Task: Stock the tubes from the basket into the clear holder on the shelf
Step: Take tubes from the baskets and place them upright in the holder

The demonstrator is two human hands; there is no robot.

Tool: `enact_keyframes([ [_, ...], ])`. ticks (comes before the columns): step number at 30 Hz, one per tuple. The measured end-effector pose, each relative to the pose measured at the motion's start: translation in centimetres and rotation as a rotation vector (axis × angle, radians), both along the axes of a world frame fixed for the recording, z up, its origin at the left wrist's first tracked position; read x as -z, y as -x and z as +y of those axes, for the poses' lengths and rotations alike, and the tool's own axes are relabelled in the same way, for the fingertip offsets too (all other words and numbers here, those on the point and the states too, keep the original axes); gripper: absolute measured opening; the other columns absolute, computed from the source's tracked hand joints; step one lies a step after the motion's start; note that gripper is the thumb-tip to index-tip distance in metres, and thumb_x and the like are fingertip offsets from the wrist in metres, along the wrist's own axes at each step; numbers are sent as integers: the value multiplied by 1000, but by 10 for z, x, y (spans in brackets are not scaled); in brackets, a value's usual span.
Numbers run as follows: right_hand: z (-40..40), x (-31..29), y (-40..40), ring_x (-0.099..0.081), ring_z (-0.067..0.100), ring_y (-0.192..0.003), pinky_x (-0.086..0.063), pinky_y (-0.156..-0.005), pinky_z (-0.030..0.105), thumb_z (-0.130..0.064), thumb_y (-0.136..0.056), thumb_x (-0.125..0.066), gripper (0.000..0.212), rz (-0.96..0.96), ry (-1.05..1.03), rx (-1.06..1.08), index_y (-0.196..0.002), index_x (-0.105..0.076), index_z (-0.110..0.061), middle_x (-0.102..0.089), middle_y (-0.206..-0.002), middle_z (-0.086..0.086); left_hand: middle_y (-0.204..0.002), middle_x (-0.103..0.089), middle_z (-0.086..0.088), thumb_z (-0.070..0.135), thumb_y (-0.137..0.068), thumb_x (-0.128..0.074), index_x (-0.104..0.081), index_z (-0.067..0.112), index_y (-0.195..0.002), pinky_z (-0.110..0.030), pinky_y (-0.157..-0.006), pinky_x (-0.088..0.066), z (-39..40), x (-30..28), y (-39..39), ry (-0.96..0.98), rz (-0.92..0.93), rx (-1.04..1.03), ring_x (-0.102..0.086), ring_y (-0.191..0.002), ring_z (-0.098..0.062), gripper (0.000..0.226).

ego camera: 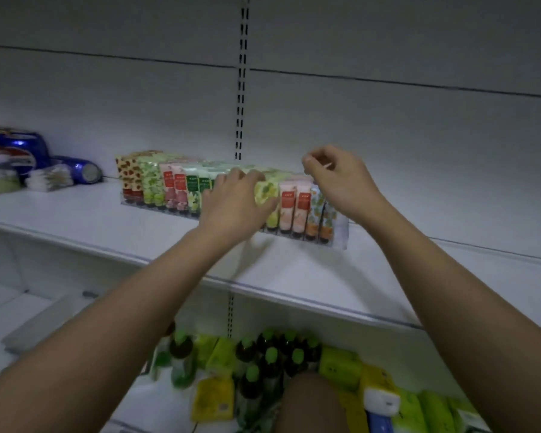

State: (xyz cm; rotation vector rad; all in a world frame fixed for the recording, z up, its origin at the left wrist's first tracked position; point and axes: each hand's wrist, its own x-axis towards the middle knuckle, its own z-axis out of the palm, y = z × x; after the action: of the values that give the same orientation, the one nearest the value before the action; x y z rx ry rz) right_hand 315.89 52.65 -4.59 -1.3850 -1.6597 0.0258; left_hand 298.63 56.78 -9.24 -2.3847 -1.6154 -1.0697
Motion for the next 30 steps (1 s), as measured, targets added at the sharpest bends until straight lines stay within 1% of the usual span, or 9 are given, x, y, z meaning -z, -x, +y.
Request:
enact_keyframes([
  [5, -16, 6, 89, -57, 11, -84, -41, -74, 22, -25, -96, -53, 22, -260, 151, -189, -104, -69, -11, -69, -97, 2, -122, -62, -4, 56, -86, -54, -59, 26, -122, -40, -89, -48, -26, 8, 81, 130, -54, -43, -57, -108, -26, 47],
  [10, -27, 59, 164, -65, 15, -72, -55, -61, 30, -26, -97, -52, 21, -118, 362, -442, -101, -67, -12, -70, -90, 2, -100, -67, 2, 47, -82, -54, -63, 26, -106, -37, -84, -50, -60, 72, 174, 131, -274, -249, -61, -94, -21, 33],
  [15, -28, 164, 235, -59, 18, -55, -47, -45, 22, -16, -96, -53, 19, -57, 595, -570, -93, -67, -3, -69, -83, 16, -94, -68, 0, 38, -83, -56, -65, 22, -99, -37, -79, -51, -95, 191, 232, 220, -425, -444, -62, -90, -23, 25],
  [18, -24, 246, 263, -60, 18, -58, -44, -43, 18, -18, -95, -52, 21, -110, 839, -587, -94, -65, -1, -70, -90, 20, -93, -67, -4, 32, -84, -60, -63, 21, -99, -38, -79, -50, -104, 264, 245, 438, -491, -502, -62, -91, -27, 19],
  [21, -19, 330, 276, -65, 25, -66, -49, -52, 27, -23, -94, -53, 18, -188, 1057, -573, -89, -63, -9, -71, -93, 17, -89, -65, -3, 29, -86, -60, -61, 20, -101, -30, -70, -42, -108, 330, 245, 695, -514, -549, -62, -91, -26, 19],
  [23, -17, 384, 280, -62, 26, -63, -48, -51, 28, -22, -93, -54, 18, -266, 1171, -567, -87, -62, -7, -69, -90, 13, -94, -67, -7, 27, -88, -60, -61, 15, -105, -30, -73, -44, -112, 370, 242, 859, -520, -576, -63, -95, -27, 21],
  [25, -18, 434, 281, -57, 24, -58, -47, -52, 27, -19, -91, -53, 16, -386, 1299, -563, -80, -59, -8, -59, -77, 5, -96, -67, -11, 23, -91, -58, -63, 11, -102, -31, -77, -46, -117, 408, 238, 1028, -523, -592, -63, -96, -29, 17],
  [27, -23, 482, 278, -47, 19, -55, -41, -55, 24, -16, -92, -51, 30, -507, 1395, -561, -62, -47, -17, -47, -62, 2, -91, -63, -13, 19, -92, -57, -63, 8, -93, -30, -75, -47, -121, 444, 232, 1184, -539, -600, -62, -90, -28, 13],
  [30, -38, 544, 270, -34, 13, -57, -30, -54, 24, -11, -98, -45, 35, -670, 1487, -571, -63, -41, -17, -34, -62, -1, -93, -60, -12, 19, -94, -53, -63, 4, -99, -32, -76, -49, -130, 502, 224, 1425, -532, -629, -61, -87, -27, 18],
])
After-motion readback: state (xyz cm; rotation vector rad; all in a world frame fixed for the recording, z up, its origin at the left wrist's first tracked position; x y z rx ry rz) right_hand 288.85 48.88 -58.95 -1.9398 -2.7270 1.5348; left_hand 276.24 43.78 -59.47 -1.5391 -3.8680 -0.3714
